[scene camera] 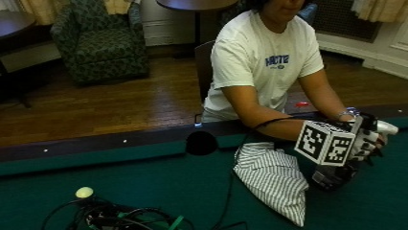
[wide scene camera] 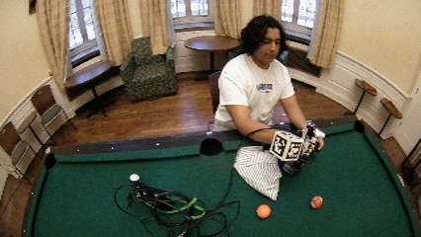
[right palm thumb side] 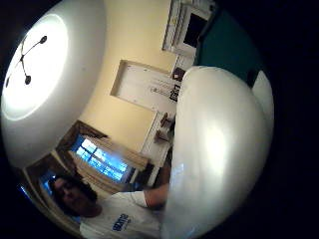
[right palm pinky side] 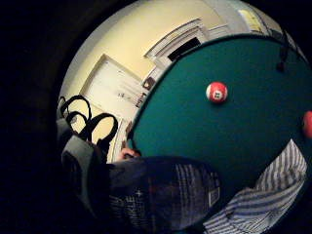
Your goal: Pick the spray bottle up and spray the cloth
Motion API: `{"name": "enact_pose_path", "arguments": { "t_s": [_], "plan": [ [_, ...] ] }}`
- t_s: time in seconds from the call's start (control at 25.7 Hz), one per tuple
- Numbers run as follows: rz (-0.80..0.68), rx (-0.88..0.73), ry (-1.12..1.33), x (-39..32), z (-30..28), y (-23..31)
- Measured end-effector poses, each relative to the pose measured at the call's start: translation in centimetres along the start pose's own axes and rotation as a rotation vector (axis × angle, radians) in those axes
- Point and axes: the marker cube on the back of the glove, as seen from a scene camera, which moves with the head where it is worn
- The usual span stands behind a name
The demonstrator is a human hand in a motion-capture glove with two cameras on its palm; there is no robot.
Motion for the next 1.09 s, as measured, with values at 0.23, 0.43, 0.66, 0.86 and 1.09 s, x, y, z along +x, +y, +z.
{"name": "enact_pose_path", "arguments": {
  "t_s": [0.23,0.43,0.66,0.86,1.09],
  "plan": [
    [0.019,-0.018,0.007,0.2,1.3,-2.1],
    [0.025,-0.021,0.012,0.3,2.1,-3.3],
    [0.021,0.003,0.007,0.5,3.1,-4.8],
    [0.023,0.009,0.013,0.7,4.3,-6.7],
    [0.066,-0.025,0.024,0.9,5.1,-7.8]
  ]
}}
